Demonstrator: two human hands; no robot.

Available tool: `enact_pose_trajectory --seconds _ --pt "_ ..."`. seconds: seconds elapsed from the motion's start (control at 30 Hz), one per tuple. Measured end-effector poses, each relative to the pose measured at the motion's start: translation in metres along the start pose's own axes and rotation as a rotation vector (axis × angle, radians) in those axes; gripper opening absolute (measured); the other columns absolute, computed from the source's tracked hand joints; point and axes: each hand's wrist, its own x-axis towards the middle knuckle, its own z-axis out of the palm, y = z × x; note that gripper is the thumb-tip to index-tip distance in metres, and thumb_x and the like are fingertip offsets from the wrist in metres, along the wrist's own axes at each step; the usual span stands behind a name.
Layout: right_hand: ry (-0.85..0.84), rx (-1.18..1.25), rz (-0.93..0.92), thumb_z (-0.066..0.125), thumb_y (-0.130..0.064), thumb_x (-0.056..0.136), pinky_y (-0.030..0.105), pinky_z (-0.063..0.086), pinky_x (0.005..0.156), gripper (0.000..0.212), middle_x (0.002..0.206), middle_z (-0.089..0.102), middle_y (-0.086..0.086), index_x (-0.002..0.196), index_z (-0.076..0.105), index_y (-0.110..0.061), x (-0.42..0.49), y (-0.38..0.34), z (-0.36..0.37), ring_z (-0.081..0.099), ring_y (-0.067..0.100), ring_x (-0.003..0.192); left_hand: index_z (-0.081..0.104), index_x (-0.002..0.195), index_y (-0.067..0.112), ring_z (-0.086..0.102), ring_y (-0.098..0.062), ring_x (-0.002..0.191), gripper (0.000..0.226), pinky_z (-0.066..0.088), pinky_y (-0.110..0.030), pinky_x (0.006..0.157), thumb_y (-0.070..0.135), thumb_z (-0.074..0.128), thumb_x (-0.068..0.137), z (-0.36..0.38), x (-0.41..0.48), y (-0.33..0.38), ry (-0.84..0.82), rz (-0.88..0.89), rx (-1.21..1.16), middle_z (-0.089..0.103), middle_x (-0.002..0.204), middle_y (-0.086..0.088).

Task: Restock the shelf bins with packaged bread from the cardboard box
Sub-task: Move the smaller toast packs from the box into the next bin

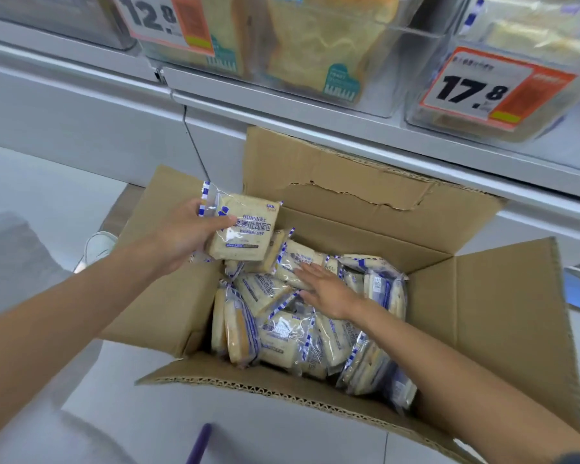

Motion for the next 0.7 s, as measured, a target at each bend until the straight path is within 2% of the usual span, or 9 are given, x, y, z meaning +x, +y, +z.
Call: enact_pose_trajectory --seconds 0.1,0.17,0.23,0.3,0.37,0.47,0.53,0.63,0.7 --pt "0.18 0.096 0.008 0.053 -0.034 0.098 0.042 0.025 0.117 0.04 0.144 0.047 0.004 0.135 0.056 -0.019 -0.01 0.005 -0.003 0.037 0.021 0.135 0.064 0.113 0.009 0.072 -0.027 0.08 0.029 0.05 -0.028 0.047 0.02 0.072 0.087 0.003 0.001 -0.003 -0.031 -0.003 0.014 0.074 0.102 -0.012" --pt "0.287 0.152 0.076 0.06 -0.032 0.094 0.041 0.029 0.114 0.032 0.135 0.049 0.003 0.124 0.063 -0.02 -0.007 0.007 -0.008 0.04 0.023 0.13 0.065 0.112 0.01 0.072 -0.028 0.081 0.03 0.051 -0.03 0.05 0.021 0.073 0.086 0.006 0.001 -0.004 -0.032 -0.004 0.024 0.074 0.101 -0.012" --pt "0.22 0.158 0.16 0.064 -0.033 0.091 0.041 0.019 0.12 0.064 0.155 0.028 0.008 0.147 0.037 -0.021 0.0 0.006 -0.011 0.023 0.029 0.144 0.065 0.112 0.009 0.071 -0.024 0.073 0.029 0.049 -0.029 0.047 0.02 0.073 0.086 0.007 -0.002 -0.006 -0.039 0.0 0.037 0.075 0.099 -0.011" --pt "0.115 0.192 0.234 0.07 -0.036 0.085 0.044 0.014 0.121 0.097 0.162 0.013 0.007 0.156 0.005 -0.022 0.004 0.004 -0.015 0.011 0.027 0.149 0.064 0.113 0.01 0.073 -0.023 0.076 0.028 0.052 -0.032 0.052 0.019 0.071 0.088 0.006 -0.004 -0.009 -0.068 0.001 0.031 0.075 0.1 -0.01" --pt "0.114 0.242 0.288 0.077 -0.033 0.08 0.041 0.02 0.119 0.105 0.16 0.018 0.009 0.156 0.007 -0.016 0.002 -0.001 -0.02 0.016 0.029 0.148 0.064 0.116 0.013 0.074 -0.024 0.085 0.027 0.055 -0.034 0.057 0.019 0.069 0.09 0.006 -0.008 -0.009 -0.092 0.004 0.033 0.075 0.103 -0.007" --pt "0.28 0.388 0.267 0.075 -0.011 0.08 0.034 0.047 0.095 0.063 0.128 0.046 0.0 0.132 0.04 -0.02 -0.014 -0.002 -0.036 0.05 0.024 0.121 0.063 0.114 0.016 0.074 -0.017 0.081 0.022 0.055 -0.03 0.052 0.018 0.066 0.092 0.01 -0.01 -0.01 -0.115 0.033 0.044 0.076 0.098 0.0" --pt "0.377 0.407 0.186 0.068 -0.001 0.08 0.032 0.047 0.074 0.047 0.101 0.048 -0.009 0.113 0.045 -0.025 -0.033 -0.005 -0.055 0.053 0.017 0.098 0.062 0.109 0.019 0.073 -0.011 0.074 0.017 0.053 -0.027 0.049 0.02 0.065 0.093 0.017 -0.015 -0.006 -0.124 0.054 0.065 0.076 0.089 0.006" --pt "0.413 0.445 0.063 0.072 0.0 0.077 0.039 0.047 0.074 0.048 0.097 0.052 -0.001 0.109 0.048 -0.027 -0.064 -0.018 -0.096 0.05 0.013 0.084 0.061 0.11 0.02 0.073 -0.011 0.075 0.019 0.053 -0.026 0.051 0.022 0.066 0.093 0.03 -0.022 0.002 -0.151 0.085 0.089 0.075 0.1 -0.001" --pt "0.425 0.489 -0.02 0.076 -0.002 0.075 0.036 0.048 0.082 0.049 0.104 0.055 0.004 0.109 0.051 -0.028 -0.085 -0.034 -0.123 0.051 0.014 0.087 0.059 0.118 0.02 0.072 -0.011 0.085 0.029 0.057 -0.027 0.061 0.027 0.067 0.091 0.042 -0.032 0.012 -0.185 0.135 0.112 0.071 0.113 -0.003"
